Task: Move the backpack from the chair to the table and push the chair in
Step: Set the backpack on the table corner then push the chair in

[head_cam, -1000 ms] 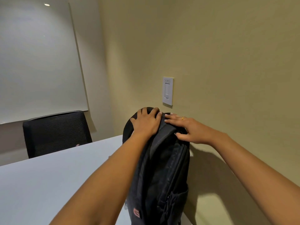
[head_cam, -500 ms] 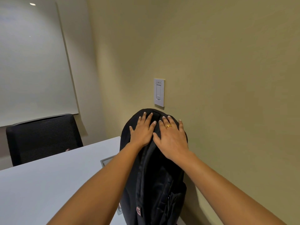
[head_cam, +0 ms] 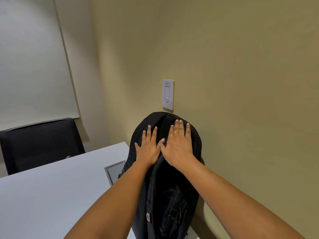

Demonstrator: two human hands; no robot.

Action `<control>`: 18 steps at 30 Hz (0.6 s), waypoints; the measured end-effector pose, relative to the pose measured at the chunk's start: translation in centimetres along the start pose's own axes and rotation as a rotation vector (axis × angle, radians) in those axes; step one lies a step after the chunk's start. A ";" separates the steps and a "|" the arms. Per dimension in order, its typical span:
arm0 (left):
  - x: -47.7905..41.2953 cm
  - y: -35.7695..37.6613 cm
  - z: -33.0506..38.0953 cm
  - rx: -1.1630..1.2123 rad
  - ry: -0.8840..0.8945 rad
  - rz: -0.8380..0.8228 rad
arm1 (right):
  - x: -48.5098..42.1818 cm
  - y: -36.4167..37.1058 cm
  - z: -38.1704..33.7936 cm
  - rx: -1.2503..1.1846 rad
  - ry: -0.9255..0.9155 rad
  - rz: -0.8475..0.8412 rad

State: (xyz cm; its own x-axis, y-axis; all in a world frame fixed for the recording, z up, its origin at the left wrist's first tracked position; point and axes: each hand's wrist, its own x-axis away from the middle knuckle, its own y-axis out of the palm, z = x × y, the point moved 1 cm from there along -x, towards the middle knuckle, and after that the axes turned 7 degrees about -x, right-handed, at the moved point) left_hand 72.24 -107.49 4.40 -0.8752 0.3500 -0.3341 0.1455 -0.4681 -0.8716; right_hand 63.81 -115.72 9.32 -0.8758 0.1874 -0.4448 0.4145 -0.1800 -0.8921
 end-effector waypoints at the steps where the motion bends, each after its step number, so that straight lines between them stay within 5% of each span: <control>1: 0.0 0.0 0.0 -0.010 0.004 -0.003 | 0.1 0.3 0.0 0.012 -0.003 0.010; 18: 2.3 -0.9 -1.7 -0.029 -0.010 -0.028 | 1.4 -0.4 -0.5 -0.005 -0.030 -0.040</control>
State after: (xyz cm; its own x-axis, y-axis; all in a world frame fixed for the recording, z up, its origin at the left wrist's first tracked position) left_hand 70.84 -104.88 3.79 -0.8836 0.3542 -0.3063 0.1345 -0.4346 -0.8905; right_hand 62.56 -114.93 9.05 -0.8987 0.1657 -0.4060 0.3800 -0.1678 -0.9096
